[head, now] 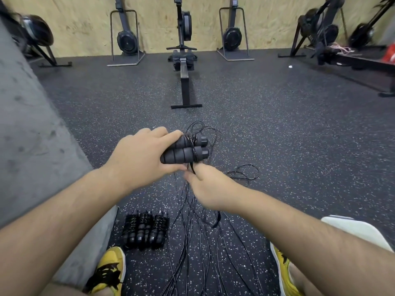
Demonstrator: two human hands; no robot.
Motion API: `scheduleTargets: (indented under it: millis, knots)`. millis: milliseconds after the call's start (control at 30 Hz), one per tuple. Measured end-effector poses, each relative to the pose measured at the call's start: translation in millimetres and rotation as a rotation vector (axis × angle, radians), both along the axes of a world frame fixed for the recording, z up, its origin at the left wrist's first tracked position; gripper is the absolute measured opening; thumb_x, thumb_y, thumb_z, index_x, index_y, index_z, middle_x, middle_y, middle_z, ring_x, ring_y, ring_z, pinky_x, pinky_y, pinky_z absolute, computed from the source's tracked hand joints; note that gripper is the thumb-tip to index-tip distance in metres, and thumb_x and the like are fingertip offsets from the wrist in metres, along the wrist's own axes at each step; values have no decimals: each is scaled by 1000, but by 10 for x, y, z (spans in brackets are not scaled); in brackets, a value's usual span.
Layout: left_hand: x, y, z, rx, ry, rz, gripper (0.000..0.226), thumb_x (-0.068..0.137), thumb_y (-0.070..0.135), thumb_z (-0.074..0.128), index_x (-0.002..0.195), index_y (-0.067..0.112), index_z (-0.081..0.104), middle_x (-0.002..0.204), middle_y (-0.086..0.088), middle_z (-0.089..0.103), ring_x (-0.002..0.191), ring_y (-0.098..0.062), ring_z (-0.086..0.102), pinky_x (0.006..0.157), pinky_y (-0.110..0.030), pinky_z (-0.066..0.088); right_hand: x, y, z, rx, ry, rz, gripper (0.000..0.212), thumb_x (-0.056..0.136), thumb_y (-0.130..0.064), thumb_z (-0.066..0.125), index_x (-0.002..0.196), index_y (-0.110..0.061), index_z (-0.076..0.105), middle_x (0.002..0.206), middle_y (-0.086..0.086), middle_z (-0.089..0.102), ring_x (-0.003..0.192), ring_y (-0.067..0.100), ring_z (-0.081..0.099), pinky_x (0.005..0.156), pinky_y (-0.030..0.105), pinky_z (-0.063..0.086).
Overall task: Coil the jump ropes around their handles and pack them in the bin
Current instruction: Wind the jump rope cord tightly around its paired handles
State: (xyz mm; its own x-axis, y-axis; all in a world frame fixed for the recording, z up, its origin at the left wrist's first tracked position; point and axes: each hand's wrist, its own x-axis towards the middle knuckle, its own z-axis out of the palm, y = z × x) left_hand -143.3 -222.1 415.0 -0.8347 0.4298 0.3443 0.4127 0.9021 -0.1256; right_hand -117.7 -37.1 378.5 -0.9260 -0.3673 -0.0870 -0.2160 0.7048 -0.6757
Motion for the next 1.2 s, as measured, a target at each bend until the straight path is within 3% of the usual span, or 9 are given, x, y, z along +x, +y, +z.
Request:
scheduleTargets:
  millis: [200, 400, 500, 733, 933, 1000, 1067, 1133, 1200]
  knots:
    - [-108, -61, -59, -90, -31, 66, 72, 75, 82, 52, 134, 41, 44, 110, 12, 56, 100, -21, 57, 68, -35, 50, 216, 76, 350, 125, -88, 133, 30, 105, -38, 40, 82, -21, 46, 77, -3, 53, 66, 14, 49, 63, 33, 42]
    - [-109, -20, -65, -199, -18, -113, 68, 75, 84, 51, 128, 41, 51, 102, 11, 58, 91, -21, 60, 62, -35, 51, 131, 347, 672, 191, 277, 116, 24, 99, -35, 54, 80, -23, 59, 67, -8, 54, 60, 3, 48, 56, 29, 37]
    - [-54, 68, -56, -175, -57, -289, 70, 77, 84, 45, 129, 38, 53, 104, 11, 59, 88, -20, 59, 64, -39, 54, -34, 548, 690, 143, 345, 133, 13, 96, -36, 62, 87, -29, 67, 68, -15, 59, 63, -5, 50, 58, 16, 36]
    - [111, 106, 91, 203, -265, -376, 71, 71, 77, 64, 132, 42, 50, 104, 24, 54, 99, 0, 50, 86, -29, 46, -398, 732, 338, -303, 255, 68, 15, 98, -23, 62, 85, -21, 69, 71, -16, 60, 67, -2, 52, 67, 17, 42]
    - [156, 101, 52, 433, -482, -418, 68, 70, 50, 85, 129, 33, 55, 117, 20, 62, 114, -5, 60, 98, -29, 48, -356, 653, 36, -568, -99, 77, 14, 102, -13, 53, 99, -9, 66, 85, -1, 64, 79, 13, 57, 70, 26, 48]
    - [184, 116, 60, 565, -495, -381, 69, 69, 42, 89, 127, 36, 53, 118, 19, 64, 114, -2, 61, 100, -27, 48, -324, 574, -28, -545, -128, 20, 21, 101, -7, 51, 94, -19, 67, 75, -7, 64, 74, 15, 54, 70, 29, 46]
    - [168, 115, 64, 675, -436, -317, 69, 65, 46, 87, 124, 36, 51, 114, 17, 65, 109, 0, 62, 97, -23, 48, -248, 437, -79, -514, -205, -63, 20, 104, -17, 44, 95, -18, 62, 60, -12, 54, 60, 11, 45, 60, 28, 42]
    - [87, 72, 37, 688, -355, -245, 71, 61, 56, 82, 121, 34, 50, 109, 17, 64, 102, 2, 62, 90, -18, 48, -130, 269, -102, -429, -235, -84, 28, 107, -32, 37, 97, -19, 60, 62, -12, 50, 55, 10, 41, 53, 26, 37]
    - [-18, -17, 8, 589, -278, -169, 76, 62, 64, 82, 123, 33, 50, 112, 17, 63, 103, -2, 60, 93, -28, 49, 3, 118, -64, -247, -170, -38, 34, 107, -38, 33, 99, -21, 61, 72, -7, 52, 59, 11, 45, 57, 29, 40]
